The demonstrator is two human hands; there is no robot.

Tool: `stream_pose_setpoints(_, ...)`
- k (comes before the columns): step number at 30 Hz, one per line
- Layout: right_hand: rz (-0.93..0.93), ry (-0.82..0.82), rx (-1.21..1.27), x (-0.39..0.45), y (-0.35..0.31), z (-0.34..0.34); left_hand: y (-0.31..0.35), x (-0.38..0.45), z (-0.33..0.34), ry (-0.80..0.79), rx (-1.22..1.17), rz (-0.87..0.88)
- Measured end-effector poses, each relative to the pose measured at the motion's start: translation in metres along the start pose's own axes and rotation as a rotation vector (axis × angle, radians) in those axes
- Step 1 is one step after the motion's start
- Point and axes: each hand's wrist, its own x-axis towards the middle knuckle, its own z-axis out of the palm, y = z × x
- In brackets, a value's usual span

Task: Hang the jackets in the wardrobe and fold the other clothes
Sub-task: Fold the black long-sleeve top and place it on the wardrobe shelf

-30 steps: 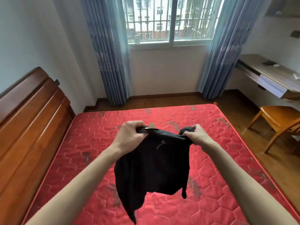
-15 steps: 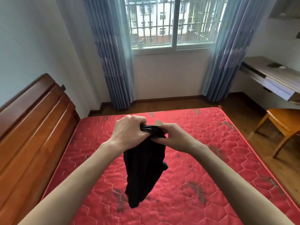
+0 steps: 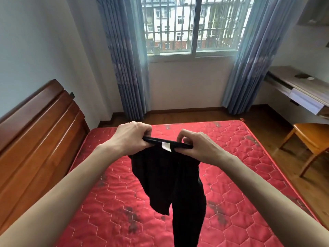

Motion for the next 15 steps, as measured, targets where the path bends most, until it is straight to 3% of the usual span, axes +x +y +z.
stream_pose_setpoints(3,0.052,-0.02,0.062,-0.002,0.004,-0.011,-0.006,0.001,-0.002,-0.058,-0.111,0.003)
stream_pose_setpoints(10,0.135,-0.073,-0.249,-0.013,0.013,-0.05,-0.022,0.004,-0.002,-0.065,-0.221,-0.026)
stream_pose_setpoints(15,0.211,-0.076,-0.295,-0.016,0.015,-0.074,-0.036,0.004,-0.006,-0.161,-0.369,-0.04)
